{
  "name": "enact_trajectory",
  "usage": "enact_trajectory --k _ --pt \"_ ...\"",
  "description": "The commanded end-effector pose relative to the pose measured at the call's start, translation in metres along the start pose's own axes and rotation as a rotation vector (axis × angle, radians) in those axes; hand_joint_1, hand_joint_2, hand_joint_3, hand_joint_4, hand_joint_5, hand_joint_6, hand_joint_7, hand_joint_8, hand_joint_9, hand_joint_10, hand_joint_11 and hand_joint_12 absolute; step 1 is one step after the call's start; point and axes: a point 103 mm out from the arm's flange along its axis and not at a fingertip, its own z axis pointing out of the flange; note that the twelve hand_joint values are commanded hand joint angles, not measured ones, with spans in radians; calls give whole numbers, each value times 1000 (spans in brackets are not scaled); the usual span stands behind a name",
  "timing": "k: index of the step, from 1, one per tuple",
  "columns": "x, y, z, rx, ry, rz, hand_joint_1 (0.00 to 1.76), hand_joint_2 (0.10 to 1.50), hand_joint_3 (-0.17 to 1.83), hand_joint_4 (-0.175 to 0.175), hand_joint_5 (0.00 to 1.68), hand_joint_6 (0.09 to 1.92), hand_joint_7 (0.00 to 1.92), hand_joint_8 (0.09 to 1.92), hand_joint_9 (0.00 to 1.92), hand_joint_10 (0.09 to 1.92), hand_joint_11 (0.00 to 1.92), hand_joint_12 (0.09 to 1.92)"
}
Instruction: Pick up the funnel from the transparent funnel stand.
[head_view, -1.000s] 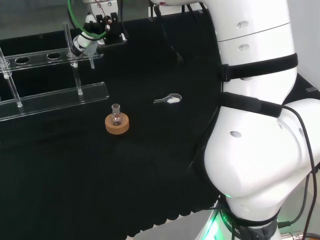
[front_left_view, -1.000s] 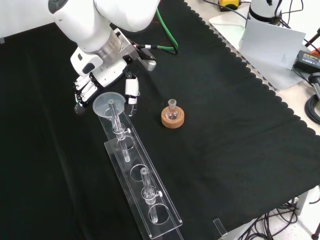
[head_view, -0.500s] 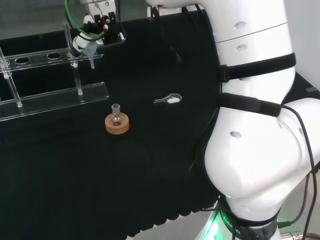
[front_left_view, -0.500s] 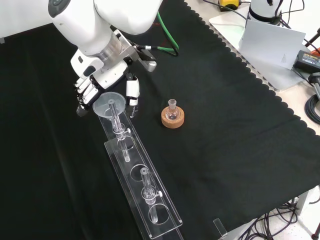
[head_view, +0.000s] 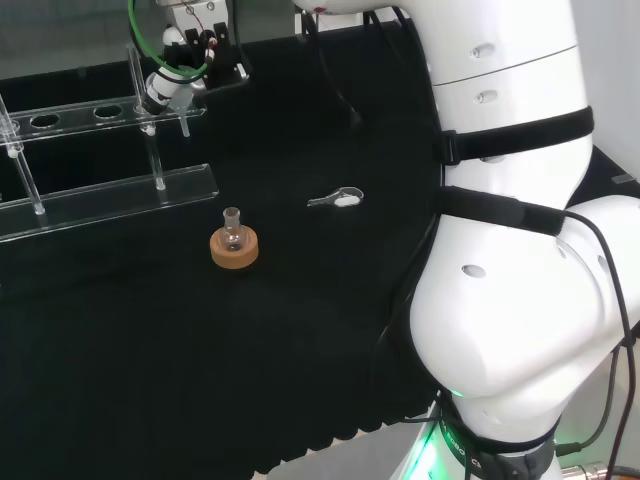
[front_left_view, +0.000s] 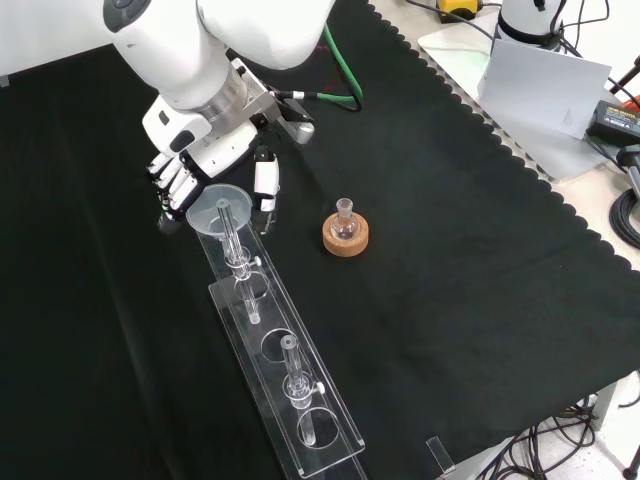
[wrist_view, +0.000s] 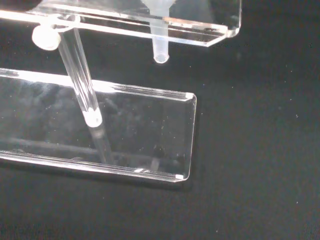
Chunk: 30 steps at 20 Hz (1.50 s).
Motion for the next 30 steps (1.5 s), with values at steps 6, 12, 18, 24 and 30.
enact_trajectory --k 6,12,18,24,30 --pt "-4 0 -1 -22 -11 3 680 784 20 -44 418 87 509 591 312 756 0 1560" --pt "-4 0 0 -23 -6 -5 688 786 22 -42 431 87 521 590 317 749 0 1563" --pt "-2 -1 -1 -42 -15 -11 694 788 26 -39 457 87 578 583 343 721 0 1555" --pt "-1 0 -2 -50 -24 -13 698 788 30 -29 517 87 636 581 357 703 0 1520" --pt "4 2 -1 -57 -49 -19 707 788 34 -21 570 87 680 569 382 683 0 1504"
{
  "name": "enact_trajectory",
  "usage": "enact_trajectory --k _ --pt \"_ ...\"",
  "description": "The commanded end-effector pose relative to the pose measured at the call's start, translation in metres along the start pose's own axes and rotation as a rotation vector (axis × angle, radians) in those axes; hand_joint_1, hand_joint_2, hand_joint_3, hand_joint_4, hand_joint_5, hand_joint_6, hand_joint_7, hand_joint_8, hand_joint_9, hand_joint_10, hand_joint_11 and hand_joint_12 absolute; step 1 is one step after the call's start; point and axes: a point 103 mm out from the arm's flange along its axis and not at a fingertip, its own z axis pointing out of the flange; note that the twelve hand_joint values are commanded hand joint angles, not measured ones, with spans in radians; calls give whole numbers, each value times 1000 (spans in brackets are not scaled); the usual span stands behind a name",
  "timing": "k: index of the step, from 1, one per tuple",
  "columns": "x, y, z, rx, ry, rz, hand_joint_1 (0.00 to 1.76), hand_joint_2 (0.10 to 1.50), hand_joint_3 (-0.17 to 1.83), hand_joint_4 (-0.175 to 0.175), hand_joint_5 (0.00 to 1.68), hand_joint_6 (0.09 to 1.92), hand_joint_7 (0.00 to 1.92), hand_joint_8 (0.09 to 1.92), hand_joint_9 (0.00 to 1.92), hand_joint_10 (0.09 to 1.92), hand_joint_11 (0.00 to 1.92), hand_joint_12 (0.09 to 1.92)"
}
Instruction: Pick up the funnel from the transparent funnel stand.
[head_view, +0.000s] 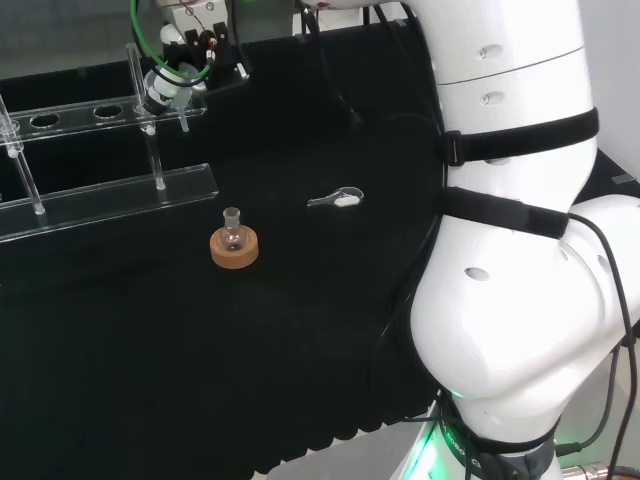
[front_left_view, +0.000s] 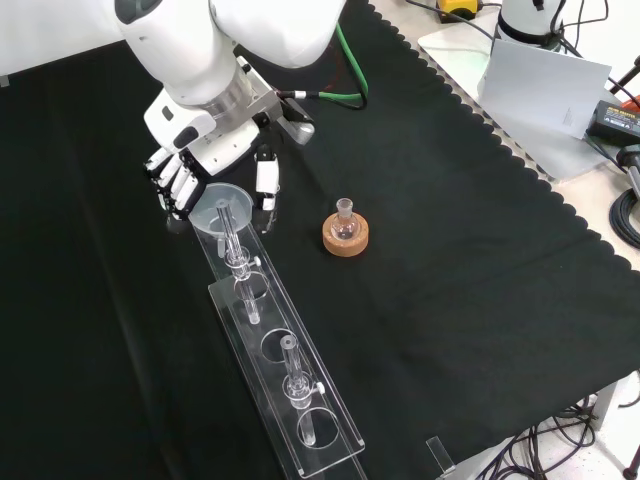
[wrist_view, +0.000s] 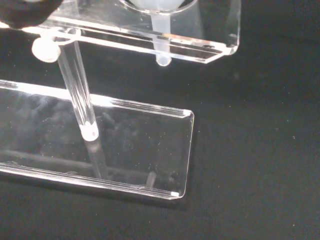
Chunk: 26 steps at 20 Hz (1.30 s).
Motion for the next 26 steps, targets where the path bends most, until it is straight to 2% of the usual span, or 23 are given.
enact_trajectory --k 1,10,13,16,18,20,23,26 --pt "3 1 2 -6 -31 -9 714 786 34 -20 574 87 685 565 387 678 0 1503" --pt "5 4 -6 -33 -57 -18 787 765 35 -13 620 87 768 533 457 640 0 1508" --pt "3 3 -9 -45 -47 -14 803 760 41 -9 648 99 818 514 489 617 0 1516" --pt "-2 0 -11 -93 -4 -18 814 755 50 -3 688 127 870 493 528 594 0 1528" --pt "-3 -3 -14 -136 16 -25 819 749 70 11 743 211 958 463 609 552 4 1556" --pt "-4 -6 -17 -152 26 -27 827 734 110 24 784 370 1045 421 699 496 31 1559" --pt "-6 -7 -19 -155 34 -27 842 689 217 35 816 570 1131 375 790 431 70 1551" --pt "-6 -8 -22 -145 45 -37 860 620 370 35 851 633 1175 361 883 393 113 1534"
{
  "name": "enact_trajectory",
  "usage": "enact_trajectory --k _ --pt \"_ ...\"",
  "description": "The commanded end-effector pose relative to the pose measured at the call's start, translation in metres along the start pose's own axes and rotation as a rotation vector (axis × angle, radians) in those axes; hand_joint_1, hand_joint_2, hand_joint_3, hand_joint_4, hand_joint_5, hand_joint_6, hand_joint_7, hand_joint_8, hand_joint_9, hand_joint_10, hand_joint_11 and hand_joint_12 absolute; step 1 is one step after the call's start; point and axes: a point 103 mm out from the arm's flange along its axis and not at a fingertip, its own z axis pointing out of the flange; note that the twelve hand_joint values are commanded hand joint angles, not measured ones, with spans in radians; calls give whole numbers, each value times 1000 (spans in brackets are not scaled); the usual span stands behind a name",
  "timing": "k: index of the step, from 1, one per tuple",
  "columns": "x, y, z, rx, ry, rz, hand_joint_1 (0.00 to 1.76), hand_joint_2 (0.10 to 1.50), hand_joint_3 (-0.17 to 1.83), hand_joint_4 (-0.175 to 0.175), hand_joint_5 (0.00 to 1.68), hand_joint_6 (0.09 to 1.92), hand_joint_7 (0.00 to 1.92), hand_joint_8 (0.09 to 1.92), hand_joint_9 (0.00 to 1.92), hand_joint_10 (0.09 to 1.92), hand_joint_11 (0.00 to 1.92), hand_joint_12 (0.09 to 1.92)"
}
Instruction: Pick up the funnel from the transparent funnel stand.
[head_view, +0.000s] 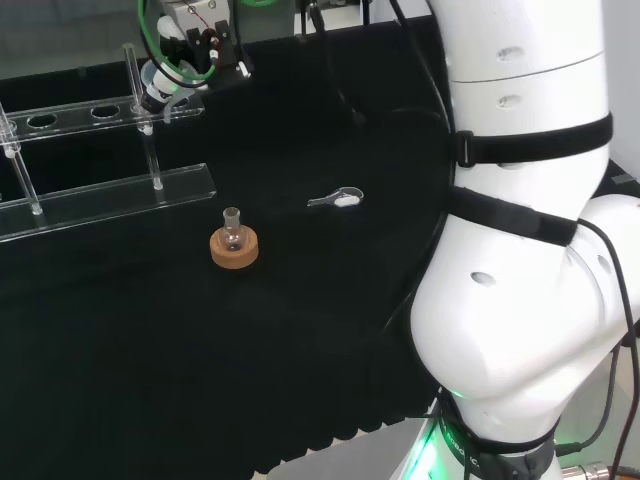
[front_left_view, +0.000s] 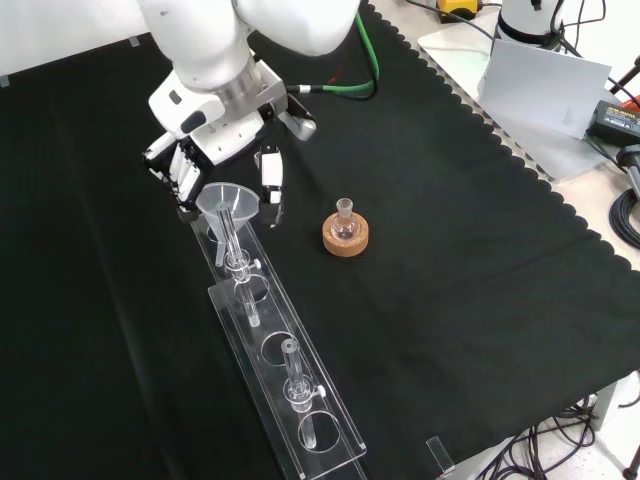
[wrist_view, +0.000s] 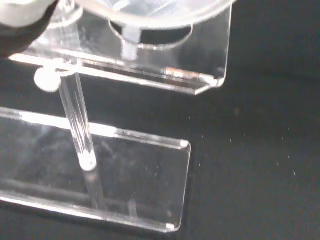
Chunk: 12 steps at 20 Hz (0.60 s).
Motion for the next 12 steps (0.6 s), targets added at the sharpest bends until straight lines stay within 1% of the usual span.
enact_trajectory --k 1,6,9,12 --pt "-4 -2 -11 -27 41 -14 867 603 410 33 865 639 1191 361 922 383 135 1525" --pt "-2 -2 -18 -30 22 -36 895 576 494 23 926 639 1242 371 1023 355 223 1492" --pt "-1 -3 -22 -25 2 -48 901 572 512 22 947 636 1254 375 1046 348 244 1481" --pt "-1 -6 -27 -17 -7 -49 903 569 521 23 960 635 1259 376 1055 343 254 1479"
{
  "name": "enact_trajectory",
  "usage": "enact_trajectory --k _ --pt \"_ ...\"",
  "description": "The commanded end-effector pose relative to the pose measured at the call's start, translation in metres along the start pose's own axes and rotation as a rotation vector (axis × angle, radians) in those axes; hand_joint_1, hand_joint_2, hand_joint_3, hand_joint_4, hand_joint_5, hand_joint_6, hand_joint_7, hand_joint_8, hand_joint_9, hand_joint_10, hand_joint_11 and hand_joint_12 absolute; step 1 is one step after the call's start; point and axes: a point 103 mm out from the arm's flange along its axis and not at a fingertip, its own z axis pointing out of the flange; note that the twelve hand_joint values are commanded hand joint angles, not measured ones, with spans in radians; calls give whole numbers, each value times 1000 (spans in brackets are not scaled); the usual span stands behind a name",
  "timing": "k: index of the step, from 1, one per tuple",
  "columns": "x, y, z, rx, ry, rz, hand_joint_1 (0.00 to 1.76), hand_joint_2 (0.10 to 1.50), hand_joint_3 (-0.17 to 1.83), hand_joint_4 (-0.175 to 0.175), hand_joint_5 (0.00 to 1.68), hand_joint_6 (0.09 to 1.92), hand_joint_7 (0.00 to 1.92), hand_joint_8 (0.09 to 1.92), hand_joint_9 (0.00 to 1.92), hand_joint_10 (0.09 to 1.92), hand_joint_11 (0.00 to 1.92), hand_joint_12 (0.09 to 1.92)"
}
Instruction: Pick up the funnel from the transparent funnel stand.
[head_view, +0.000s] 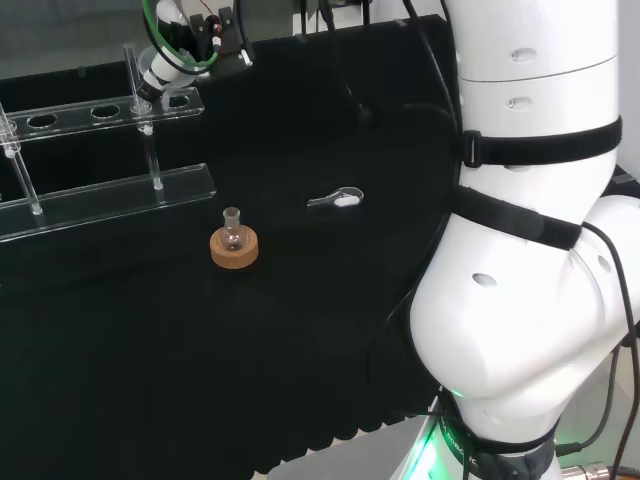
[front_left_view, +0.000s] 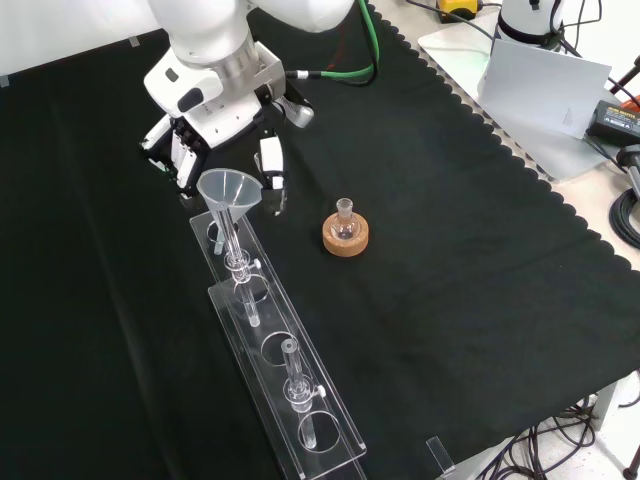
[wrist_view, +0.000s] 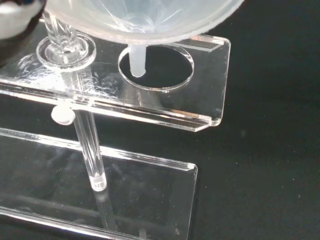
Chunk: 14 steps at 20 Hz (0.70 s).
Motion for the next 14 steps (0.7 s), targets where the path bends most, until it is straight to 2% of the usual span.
enact_trajectory --k 1,9,14 --pt "0 -6 -9 11 -23 -15 903 568 524 24 963 634 1260 376 1057 341 256 1477" --pt "-5 -16 -21 16 -32 -13 904 555 554 27 982 627 1270 378 1069 321 265 1468" --pt "-9 -24 -34 0 -41 -21 896 553 558 32 1005 631 1291 385 1073 318 267 1469"
